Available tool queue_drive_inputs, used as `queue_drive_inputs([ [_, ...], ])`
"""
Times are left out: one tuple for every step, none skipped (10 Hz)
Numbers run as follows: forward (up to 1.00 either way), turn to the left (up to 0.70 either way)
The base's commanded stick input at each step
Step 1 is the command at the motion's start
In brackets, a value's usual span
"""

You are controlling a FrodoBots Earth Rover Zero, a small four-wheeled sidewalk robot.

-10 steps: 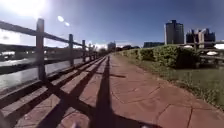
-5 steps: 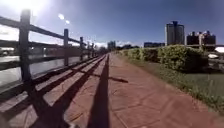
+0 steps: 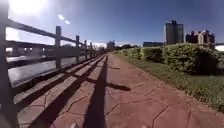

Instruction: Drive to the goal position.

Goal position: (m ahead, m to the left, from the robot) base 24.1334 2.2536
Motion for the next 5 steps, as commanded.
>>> queue_drive_inputs([
  [0.85, 0.00],
  [0.85, 0.00],
  [0.85, 0.00],
  [0.85, 0.00],
  [0.85, 0.00],
])
